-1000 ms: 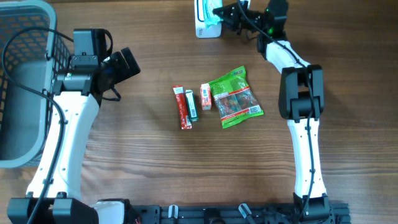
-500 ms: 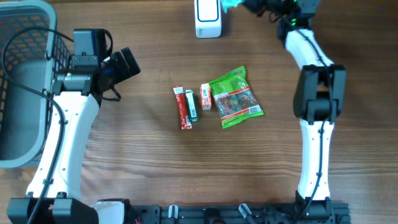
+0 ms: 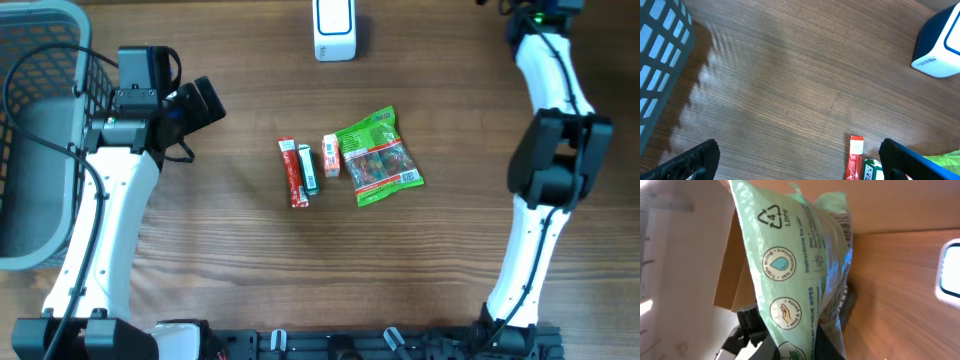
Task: Scan the item barcode
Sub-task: 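Move the wipes pack away from the scanner toward the right table side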
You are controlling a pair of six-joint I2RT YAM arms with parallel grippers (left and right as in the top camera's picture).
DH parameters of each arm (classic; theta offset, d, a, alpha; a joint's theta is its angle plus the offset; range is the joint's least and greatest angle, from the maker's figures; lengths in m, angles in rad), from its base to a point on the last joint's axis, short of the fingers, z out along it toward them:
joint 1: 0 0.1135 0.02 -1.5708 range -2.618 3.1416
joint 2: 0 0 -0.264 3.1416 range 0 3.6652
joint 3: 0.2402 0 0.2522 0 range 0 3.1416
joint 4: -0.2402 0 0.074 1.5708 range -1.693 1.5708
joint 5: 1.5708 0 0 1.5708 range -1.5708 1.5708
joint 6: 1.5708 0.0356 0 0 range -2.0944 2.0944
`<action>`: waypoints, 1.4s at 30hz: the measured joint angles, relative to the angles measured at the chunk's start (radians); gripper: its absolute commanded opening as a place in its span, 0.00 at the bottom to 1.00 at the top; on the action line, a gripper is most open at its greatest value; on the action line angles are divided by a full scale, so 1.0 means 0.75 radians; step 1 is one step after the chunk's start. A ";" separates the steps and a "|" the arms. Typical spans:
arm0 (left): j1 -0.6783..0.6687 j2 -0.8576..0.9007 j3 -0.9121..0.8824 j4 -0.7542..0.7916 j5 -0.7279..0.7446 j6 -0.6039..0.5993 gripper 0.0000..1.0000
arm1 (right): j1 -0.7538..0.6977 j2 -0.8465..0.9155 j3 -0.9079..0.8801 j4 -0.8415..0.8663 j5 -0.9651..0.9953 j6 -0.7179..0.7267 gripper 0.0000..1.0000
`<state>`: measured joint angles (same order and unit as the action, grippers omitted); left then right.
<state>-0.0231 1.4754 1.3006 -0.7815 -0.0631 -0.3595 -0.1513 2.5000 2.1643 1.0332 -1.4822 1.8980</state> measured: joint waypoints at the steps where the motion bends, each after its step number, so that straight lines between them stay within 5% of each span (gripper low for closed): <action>1: 0.000 0.000 0.000 0.000 0.000 0.000 1.00 | -0.021 0.000 -0.001 -0.006 -0.012 0.009 0.05; 10: 0.000 0.000 0.000 0.000 -0.001 0.000 1.00 | -0.250 0.000 -0.220 -0.040 -0.081 0.022 0.06; 16: 0.000 0.000 0.001 0.000 0.000 0.000 1.00 | -0.301 0.000 -0.429 -0.152 0.071 -0.131 0.05; 25: 0.000 0.000 0.001 0.000 0.000 0.000 1.00 | -0.277 0.000 -0.519 -0.856 0.222 -0.823 0.05; 33: 0.000 0.000 0.001 0.001 0.000 0.000 1.00 | -0.325 -0.134 -0.537 -1.841 0.591 -1.621 0.05; 42: 0.000 0.000 0.001 0.001 -0.001 0.000 1.00 | -0.310 -0.772 -0.534 -2.663 1.209 -2.368 0.05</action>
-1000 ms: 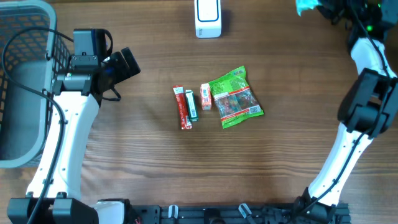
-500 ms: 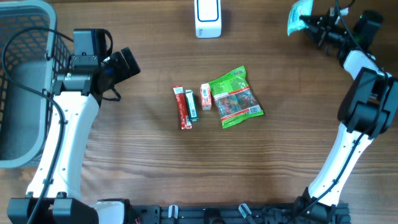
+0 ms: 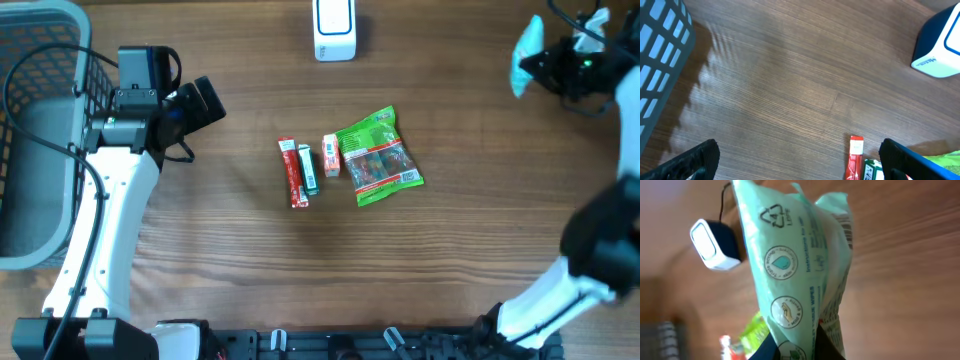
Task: Scan the item barcode
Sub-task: 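Move the wipes pack away from the scanner toward the right table side, then lower the wipes pack onto the table at the right side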
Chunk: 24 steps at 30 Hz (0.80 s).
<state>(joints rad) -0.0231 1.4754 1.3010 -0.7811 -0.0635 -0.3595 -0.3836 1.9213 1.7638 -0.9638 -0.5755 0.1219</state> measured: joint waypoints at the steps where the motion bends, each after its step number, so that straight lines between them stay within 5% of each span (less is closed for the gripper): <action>1: 0.000 0.000 0.000 -0.001 0.000 0.000 1.00 | 0.011 -0.048 0.012 -0.073 0.066 -0.029 0.05; 9: 0.000 0.000 0.000 -0.001 0.000 0.000 1.00 | 0.142 -0.163 -0.056 -0.631 0.603 -0.134 0.05; 17: 0.000 0.000 0.000 0.000 0.001 0.000 1.00 | 0.183 -0.147 -0.519 -0.321 0.906 -0.026 0.05; 18: 0.000 0.000 0.000 -0.002 0.001 0.000 1.00 | 0.192 -0.139 -0.576 -0.270 0.921 -0.020 0.17; 19: 0.000 0.000 0.000 -0.001 0.000 0.000 1.00 | 0.202 -0.132 -0.611 -0.242 0.929 -0.017 0.49; 20: 0.000 0.000 0.000 -0.001 0.000 0.000 1.00 | 0.212 -0.130 -0.644 -0.209 0.935 -0.012 0.65; 24: 0.000 0.000 0.000 -0.001 0.001 0.000 1.00 | 0.256 -0.128 -0.686 -0.172 0.953 -0.011 0.79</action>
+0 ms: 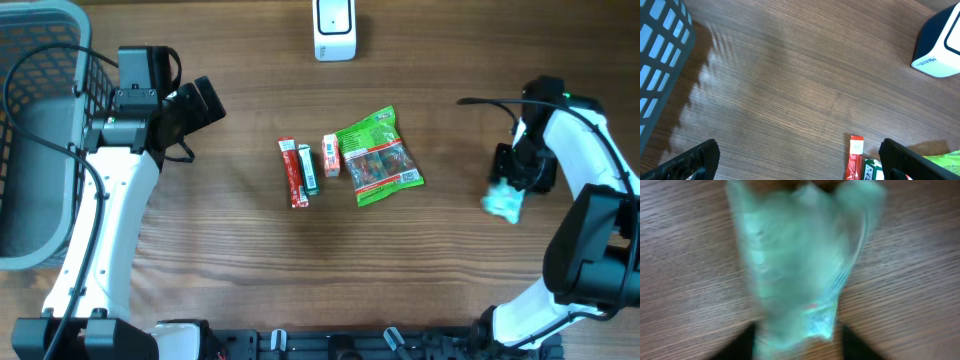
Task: Scan the item barcode
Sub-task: 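Lower the wipes pack onto the table at the right side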
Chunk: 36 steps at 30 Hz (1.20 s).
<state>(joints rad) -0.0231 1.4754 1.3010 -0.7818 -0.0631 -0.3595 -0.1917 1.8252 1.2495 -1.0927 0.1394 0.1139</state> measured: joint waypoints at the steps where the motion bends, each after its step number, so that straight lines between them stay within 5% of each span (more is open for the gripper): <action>1: 0.000 0.000 0.000 0.001 0.000 0.000 1.00 | 0.006 0.000 0.001 -0.002 0.001 -0.007 0.84; 3: 0.000 0.000 0.000 0.001 0.000 0.000 1.00 | 0.007 0.000 0.011 -0.047 0.003 -0.019 1.00; 11: 0.000 0.000 -0.001 0.001 0.000 0.000 1.00 | 0.007 -0.005 0.191 -0.131 -0.008 -0.038 0.99; 15: 0.000 0.000 -0.001 0.001 -0.001 0.000 1.00 | 0.007 -0.005 0.193 -0.078 -0.141 -0.047 0.55; 20: 0.000 0.000 -0.001 0.001 0.000 0.000 1.00 | 0.007 -0.005 0.193 -0.022 -0.275 0.046 0.41; 22: 0.000 0.000 0.000 0.001 0.000 0.000 1.00 | 0.007 -0.005 0.189 0.030 -0.331 0.074 0.24; 29: 0.000 0.000 -0.001 0.000 -0.001 0.000 1.00 | 0.007 -0.006 0.043 0.282 -0.537 0.117 0.05; 36: 0.000 0.000 0.000 0.000 -0.001 0.000 1.00 | 0.007 -0.006 -0.202 0.512 -0.519 0.163 0.05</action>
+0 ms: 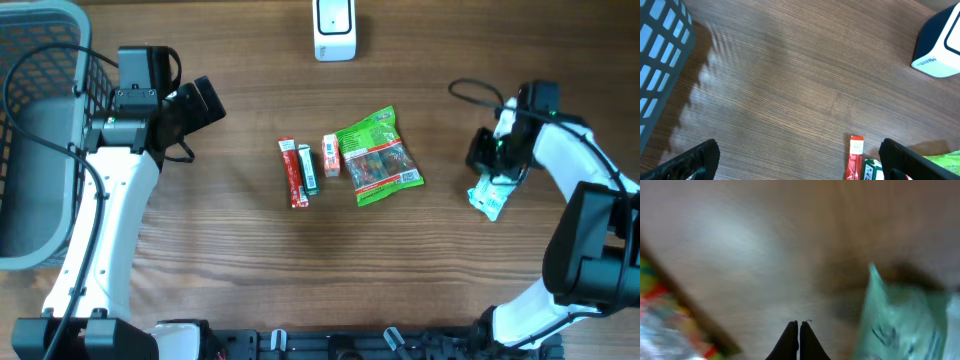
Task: Scan the item barcode
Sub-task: 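Lower the wipes pack onto the table at the right side, then press the wipes pack flat with the right gripper and release it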
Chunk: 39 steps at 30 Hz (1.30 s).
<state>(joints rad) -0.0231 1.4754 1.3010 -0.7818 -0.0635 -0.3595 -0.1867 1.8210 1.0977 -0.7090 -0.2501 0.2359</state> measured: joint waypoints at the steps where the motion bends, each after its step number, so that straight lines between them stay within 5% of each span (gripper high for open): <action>1: 0.000 0.000 0.000 0.001 0.001 0.000 1.00 | 0.000 0.000 -0.012 -0.037 0.025 0.014 0.05; 12: 0.000 0.000 0.000 0.001 0.000 0.000 1.00 | -0.003 -0.016 0.192 -0.363 0.100 0.001 0.19; 16: 0.000 0.000 0.000 0.001 0.001 0.000 1.00 | -0.003 -0.030 0.310 -0.500 0.102 -0.022 0.44; 20: 0.000 0.000 0.000 0.001 0.000 0.000 1.00 | -0.003 -0.044 0.327 -0.529 0.126 -0.019 1.00; 32: 0.000 0.000 0.000 0.001 0.001 0.000 1.00 | -0.004 -0.046 0.023 -0.177 0.287 0.151 0.99; 36: 0.000 0.000 0.000 0.001 0.000 0.000 1.00 | -0.006 -0.046 -0.088 -0.036 0.375 0.164 0.84; 39: 0.000 0.000 -0.001 0.001 0.000 0.000 1.00 | -0.006 -0.046 -0.124 0.037 0.413 0.117 0.84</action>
<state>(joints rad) -0.0231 1.4754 1.3006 -0.7815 -0.0635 -0.3595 -0.1913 1.7863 1.0046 -0.6815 0.0597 0.3241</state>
